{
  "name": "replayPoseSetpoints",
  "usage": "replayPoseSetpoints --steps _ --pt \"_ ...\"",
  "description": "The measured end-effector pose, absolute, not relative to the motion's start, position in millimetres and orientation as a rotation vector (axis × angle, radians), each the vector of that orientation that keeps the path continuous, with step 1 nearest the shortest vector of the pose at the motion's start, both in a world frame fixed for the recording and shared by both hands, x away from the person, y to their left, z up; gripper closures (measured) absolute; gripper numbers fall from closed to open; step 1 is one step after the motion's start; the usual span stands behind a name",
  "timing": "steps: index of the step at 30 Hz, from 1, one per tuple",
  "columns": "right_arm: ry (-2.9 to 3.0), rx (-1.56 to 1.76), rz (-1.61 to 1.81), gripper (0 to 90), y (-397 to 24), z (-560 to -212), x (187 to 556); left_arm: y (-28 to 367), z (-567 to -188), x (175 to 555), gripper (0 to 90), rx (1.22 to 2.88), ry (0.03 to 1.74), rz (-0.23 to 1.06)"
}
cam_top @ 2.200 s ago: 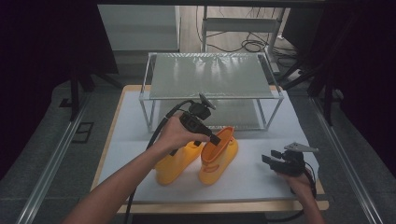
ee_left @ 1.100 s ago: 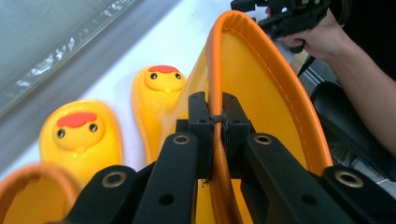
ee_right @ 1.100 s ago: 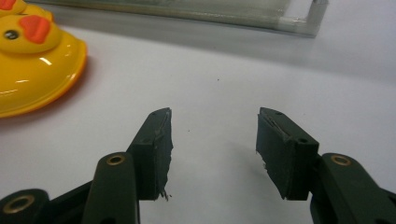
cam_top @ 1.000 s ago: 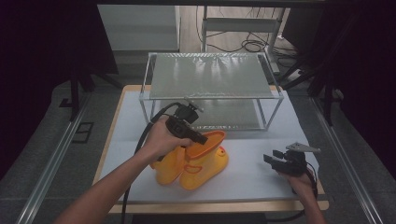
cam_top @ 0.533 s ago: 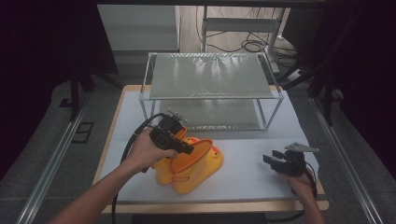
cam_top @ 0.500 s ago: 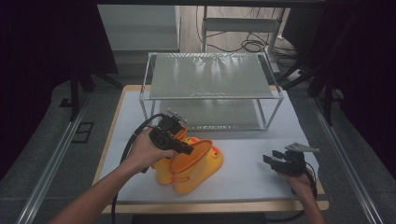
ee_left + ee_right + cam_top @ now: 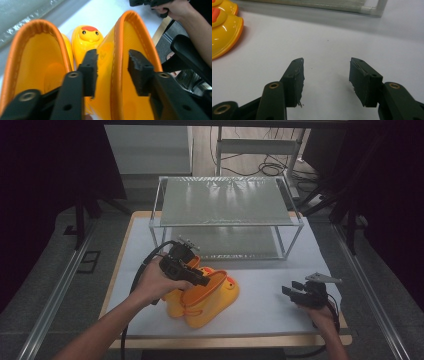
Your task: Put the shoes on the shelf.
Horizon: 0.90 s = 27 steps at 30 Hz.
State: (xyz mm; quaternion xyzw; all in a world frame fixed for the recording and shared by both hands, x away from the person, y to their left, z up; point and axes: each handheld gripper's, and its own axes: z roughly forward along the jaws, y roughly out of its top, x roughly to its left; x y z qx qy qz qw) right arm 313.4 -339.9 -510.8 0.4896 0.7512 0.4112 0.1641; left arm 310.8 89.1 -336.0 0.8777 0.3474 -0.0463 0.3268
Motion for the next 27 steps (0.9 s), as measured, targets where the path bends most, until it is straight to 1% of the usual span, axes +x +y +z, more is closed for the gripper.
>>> replayPoseSetpoints --steps 6,12,19,27 --pt "2.144 1.391 1.169 45.6 -339 -511 313 97 -319 308 47.5 2.265 0.897 -0.097" --pt "2.145 1.393 1.169 45.6 -339 -511 313 108 -308 307 43.4 2.257 0.901 -0.074" --pt "2.15 1.402 1.184 45.5 -339 -510 313 121 -306 307 41.6 2.251 0.936 -0.058" --pt "2.147 1.407 1.176 45.5 -339 -511 314 117 -324 311 40.6 2.296 0.953 -0.114"
